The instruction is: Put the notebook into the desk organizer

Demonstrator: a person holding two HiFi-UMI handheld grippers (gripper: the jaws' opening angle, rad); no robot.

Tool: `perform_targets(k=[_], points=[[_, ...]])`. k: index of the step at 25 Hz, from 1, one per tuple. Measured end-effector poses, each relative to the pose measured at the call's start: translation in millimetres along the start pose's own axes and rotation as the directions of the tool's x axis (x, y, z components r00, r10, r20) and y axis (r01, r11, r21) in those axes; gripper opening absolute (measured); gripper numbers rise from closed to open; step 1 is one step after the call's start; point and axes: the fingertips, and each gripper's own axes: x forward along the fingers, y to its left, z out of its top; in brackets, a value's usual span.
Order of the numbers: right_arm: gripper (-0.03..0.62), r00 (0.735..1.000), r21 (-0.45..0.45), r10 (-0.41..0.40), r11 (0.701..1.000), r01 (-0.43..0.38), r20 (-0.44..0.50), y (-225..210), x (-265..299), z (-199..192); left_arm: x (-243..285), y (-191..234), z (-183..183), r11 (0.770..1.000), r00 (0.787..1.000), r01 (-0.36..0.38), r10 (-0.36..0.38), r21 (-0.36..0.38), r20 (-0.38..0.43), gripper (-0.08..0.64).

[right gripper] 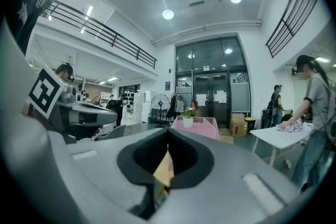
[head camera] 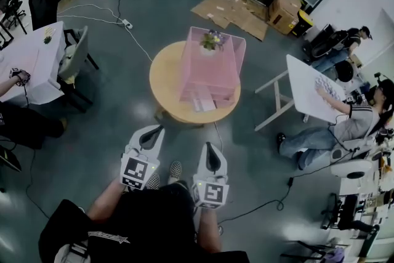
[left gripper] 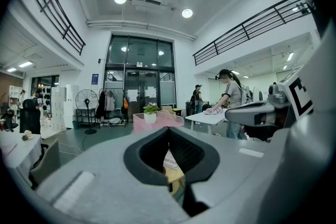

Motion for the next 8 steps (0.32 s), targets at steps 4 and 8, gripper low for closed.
perform_targets(k=[4,8], points=[[0.006,1.0,0.003,-0.005,1.0,0.005,0.004,-2.1,-0.4,-1.2,0.5,-0.9,0.3,1.0,1.0,0.001,-0.001,-0.001,0.0,0.011],[0.006,1.0,0.007,-0.012,1.0,0.012,0.007,-4.4,0.4,0.1,2.2,-1.5,1.4,1.0,1.0,0.003,-0.004,0.006,0.002,0.011]])
